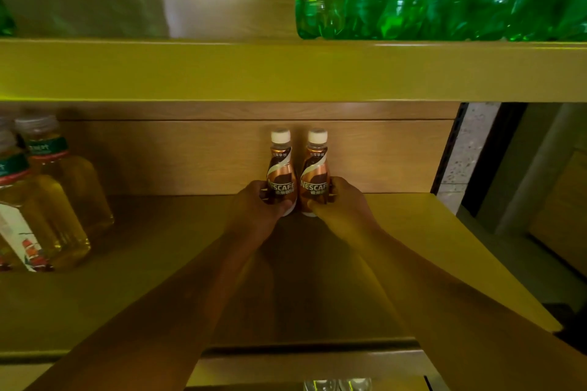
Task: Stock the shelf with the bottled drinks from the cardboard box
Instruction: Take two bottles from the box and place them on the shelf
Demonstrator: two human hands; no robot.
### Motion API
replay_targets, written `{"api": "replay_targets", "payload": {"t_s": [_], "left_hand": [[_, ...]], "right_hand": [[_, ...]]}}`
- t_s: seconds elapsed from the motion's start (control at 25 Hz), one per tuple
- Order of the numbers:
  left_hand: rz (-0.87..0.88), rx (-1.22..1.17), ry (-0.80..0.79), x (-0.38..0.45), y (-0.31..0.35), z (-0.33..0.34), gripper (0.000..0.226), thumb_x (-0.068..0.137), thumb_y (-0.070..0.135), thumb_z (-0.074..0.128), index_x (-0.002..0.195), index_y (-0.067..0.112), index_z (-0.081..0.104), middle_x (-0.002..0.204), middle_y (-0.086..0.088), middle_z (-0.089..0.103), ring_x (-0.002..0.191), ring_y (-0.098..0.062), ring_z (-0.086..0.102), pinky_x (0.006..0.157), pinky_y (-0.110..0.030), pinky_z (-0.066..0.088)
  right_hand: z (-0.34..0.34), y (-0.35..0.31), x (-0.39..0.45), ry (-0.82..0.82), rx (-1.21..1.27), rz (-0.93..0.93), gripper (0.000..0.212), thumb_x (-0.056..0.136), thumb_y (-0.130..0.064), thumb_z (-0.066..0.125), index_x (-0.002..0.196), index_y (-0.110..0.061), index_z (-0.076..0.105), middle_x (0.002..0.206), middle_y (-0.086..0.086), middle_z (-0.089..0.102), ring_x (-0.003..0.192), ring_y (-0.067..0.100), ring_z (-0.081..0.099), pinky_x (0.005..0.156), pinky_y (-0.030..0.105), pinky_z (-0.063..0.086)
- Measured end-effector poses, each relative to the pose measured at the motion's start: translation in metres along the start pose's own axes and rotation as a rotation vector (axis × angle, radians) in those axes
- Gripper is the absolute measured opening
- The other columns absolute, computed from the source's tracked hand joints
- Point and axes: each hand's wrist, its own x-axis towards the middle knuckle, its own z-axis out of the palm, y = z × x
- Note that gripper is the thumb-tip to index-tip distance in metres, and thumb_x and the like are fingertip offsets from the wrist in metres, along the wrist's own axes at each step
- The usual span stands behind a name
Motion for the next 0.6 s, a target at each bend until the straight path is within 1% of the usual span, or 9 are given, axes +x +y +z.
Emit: {"api": "replay_targets", "payload": {"t_s": [0.12,0.24,0.28,0.36,0.4,0.48,0.6], "left_hand": [[0.008,0.018,0.001,0.008,-0.001,0.003,0.057,0.079,0.037,0.078,0.127,0.017,0.056,0.125,-0.002,0.064,0.108,-0.016,0.061,0.060,-0.010,0.033],[0.005,0.032,0.000,0.014,-0.001,0.005,0.059,0.079,0.038,0.077,0.129,0.017,0.055,0.125,-0.001,0.064,0.109,-0.016,0.061,0.059,-0.010,0.032],[0.001,0.032,0.003,0.015,-0.002,0.007,0.059,0.079,0.037,0.078,0.130,0.017,0.055,0.126,-0.001,0.064,0.110,-0.017,0.061,0.060,-0.010,0.032],[-0.002,0.029,0.009,0.018,-0.003,0.009,0.060,0.079,0.036,0.078,0.131,0.018,0.054,0.127,-0.001,0.063,0.112,-0.017,0.061,0.063,-0.011,0.034],[-0.001,0.026,0.011,0.019,-0.004,0.010,0.060,0.079,0.035,0.078,0.132,0.018,0.054,0.128,-0.001,0.063,0.113,-0.017,0.060,0.064,-0.012,0.035],[0.008,0.014,0.010,0.021,-0.004,0.011,0.059,0.079,0.034,0.078,0.132,0.019,0.054,0.127,0.000,0.063,0.113,-0.017,0.060,0.066,-0.013,0.037],[0.014,0.006,0.024,0.025,-0.006,0.013,0.059,0.079,0.034,0.078,0.130,0.018,0.055,0.127,0.000,0.064,0.113,-0.017,0.060,0.075,-0.018,0.040]], "right_hand": [[0.001,0.001,0.008,0.009,-0.015,-0.002,0.057,0.083,-0.027,0.077,0.135,-0.019,0.054,0.125,-0.004,0.065,0.095,0.005,0.058,0.060,0.007,0.036],[0.004,0.000,0.010,0.026,-0.028,0.005,0.052,0.084,-0.026,0.075,0.131,-0.019,0.056,0.116,-0.008,0.064,0.083,-0.001,0.057,0.053,0.004,0.037],[0.006,0.000,0.012,0.037,-0.034,0.001,0.051,0.083,-0.027,0.076,0.130,-0.019,0.058,0.116,-0.008,0.065,0.084,0.000,0.059,0.054,0.005,0.037],[0.009,0.001,0.016,0.051,-0.046,-0.005,0.048,0.082,-0.031,0.076,0.126,-0.021,0.061,0.112,-0.008,0.067,0.083,-0.002,0.060,0.057,0.005,0.036],[0.009,0.000,0.018,0.049,-0.050,-0.002,0.045,0.082,-0.031,0.076,0.124,-0.022,0.062,0.108,-0.009,0.068,0.079,-0.006,0.058,0.057,0.005,0.035],[0.009,0.001,0.021,0.044,-0.051,0.012,0.045,0.082,-0.031,0.076,0.124,-0.023,0.062,0.109,-0.010,0.069,0.074,-0.011,0.055,0.056,0.004,0.035],[0.011,0.004,0.025,0.033,-0.024,0.005,0.049,0.081,-0.029,0.079,0.126,-0.022,0.062,0.109,-0.010,0.070,0.075,-0.010,0.059,0.053,0.003,0.041]]}}
